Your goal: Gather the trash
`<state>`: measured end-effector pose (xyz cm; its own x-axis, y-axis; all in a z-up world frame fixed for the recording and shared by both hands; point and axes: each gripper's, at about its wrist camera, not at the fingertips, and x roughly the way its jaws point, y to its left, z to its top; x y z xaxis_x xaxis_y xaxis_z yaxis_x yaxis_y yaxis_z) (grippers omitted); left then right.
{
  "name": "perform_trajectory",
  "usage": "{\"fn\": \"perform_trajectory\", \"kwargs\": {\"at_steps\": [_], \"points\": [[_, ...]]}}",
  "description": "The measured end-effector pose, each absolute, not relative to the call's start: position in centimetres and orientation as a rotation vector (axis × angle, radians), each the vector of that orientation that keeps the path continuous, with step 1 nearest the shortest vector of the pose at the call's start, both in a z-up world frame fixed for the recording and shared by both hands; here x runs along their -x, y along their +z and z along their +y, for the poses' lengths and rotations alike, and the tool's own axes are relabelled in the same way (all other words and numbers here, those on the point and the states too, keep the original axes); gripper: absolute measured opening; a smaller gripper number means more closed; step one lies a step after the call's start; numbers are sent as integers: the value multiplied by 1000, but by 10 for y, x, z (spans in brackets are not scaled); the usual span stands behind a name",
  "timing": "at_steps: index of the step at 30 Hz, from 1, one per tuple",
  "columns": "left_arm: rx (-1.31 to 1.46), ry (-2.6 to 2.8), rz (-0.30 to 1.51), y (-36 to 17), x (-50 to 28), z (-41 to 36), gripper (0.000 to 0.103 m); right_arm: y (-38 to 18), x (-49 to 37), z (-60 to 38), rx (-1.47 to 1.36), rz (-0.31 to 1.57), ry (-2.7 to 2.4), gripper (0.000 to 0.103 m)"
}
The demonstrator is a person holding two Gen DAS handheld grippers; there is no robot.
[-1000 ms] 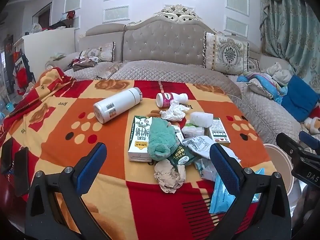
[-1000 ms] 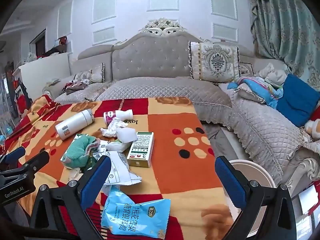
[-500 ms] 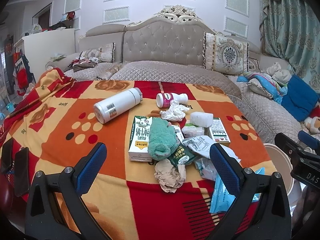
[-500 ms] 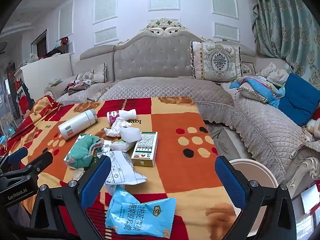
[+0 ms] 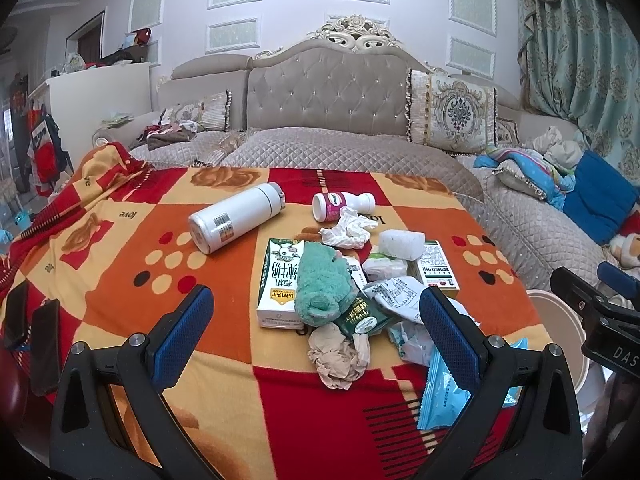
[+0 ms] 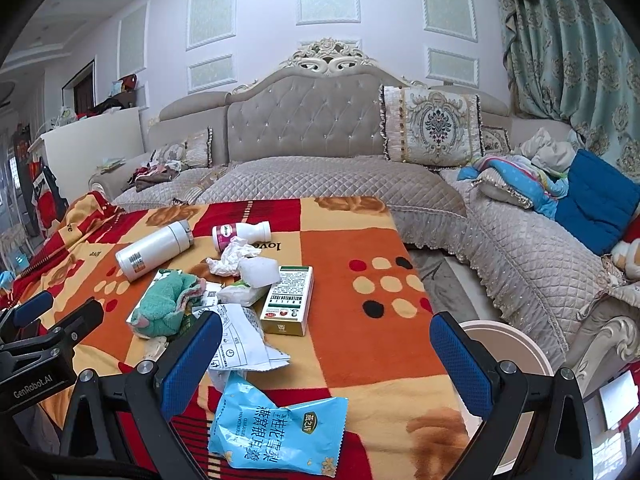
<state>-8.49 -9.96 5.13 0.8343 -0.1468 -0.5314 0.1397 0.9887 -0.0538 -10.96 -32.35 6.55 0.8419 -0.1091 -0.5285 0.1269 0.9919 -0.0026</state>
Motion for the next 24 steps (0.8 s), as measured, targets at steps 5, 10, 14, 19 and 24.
{"fn": "perform_trajectory", "kwargs": {"at_steps": [5,10,14,19,24], "points": [[8,-150,556,53,86,-101,102,67,110,-324,-36,557,-125,103],[8,-150,550,54,86,-101,102,68,112,-325,-33,547,-122,103],[7,-150,550,54,86,-101,102,68,113,-325,-39,539,-122,103],[8,-149,547,54,87,-101,102,69,113,-325,-38,549,-117,103],[8,-149,547,55,86,-101,102,68,112,-325,-30,564,-119,103]]}}
